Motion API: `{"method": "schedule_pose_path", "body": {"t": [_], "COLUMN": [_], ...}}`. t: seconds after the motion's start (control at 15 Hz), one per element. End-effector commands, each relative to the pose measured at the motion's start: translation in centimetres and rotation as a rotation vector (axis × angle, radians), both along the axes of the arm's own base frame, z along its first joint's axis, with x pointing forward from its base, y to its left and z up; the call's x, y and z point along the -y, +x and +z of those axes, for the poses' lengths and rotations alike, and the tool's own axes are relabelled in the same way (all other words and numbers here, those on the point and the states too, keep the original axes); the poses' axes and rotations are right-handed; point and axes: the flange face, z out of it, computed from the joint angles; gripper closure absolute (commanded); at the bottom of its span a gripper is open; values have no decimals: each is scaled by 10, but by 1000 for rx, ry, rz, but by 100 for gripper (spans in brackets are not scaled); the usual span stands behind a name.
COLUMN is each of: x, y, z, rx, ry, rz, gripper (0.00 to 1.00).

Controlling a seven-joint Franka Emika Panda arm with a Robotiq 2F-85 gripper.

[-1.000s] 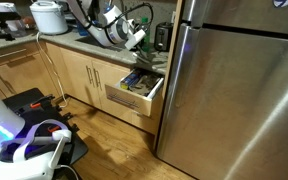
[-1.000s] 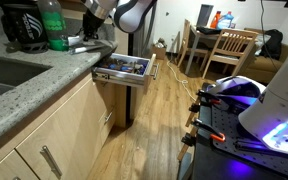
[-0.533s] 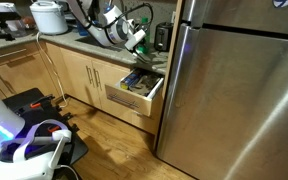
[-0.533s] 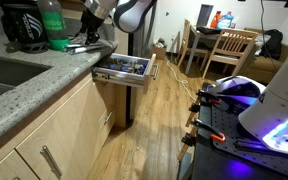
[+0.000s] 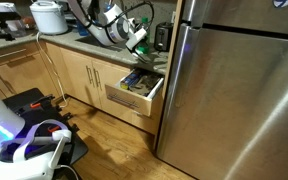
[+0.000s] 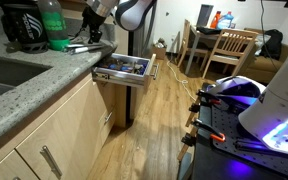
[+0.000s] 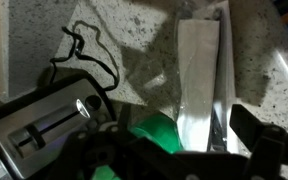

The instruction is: Take the cutlery out of the drawer

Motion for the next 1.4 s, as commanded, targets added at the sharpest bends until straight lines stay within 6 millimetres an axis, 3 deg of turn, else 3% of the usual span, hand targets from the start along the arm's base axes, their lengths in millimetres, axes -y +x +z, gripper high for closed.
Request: {"method": "schedule_pose_path", "body": {"t": [0.0,0.27,0.67,1.0,1.33], "x": [8,14,-10,-41,-48], "y": [-26,-56,-109,-158,-193], "z": [30,59,91,92,74], "rx": [-2,8,-4,-65,-189], "ry": [-46,-74,-105,-84,-71], "rz": [-22,-31,-8,3,-47], "gripper": [0,0,0,0,0]}}
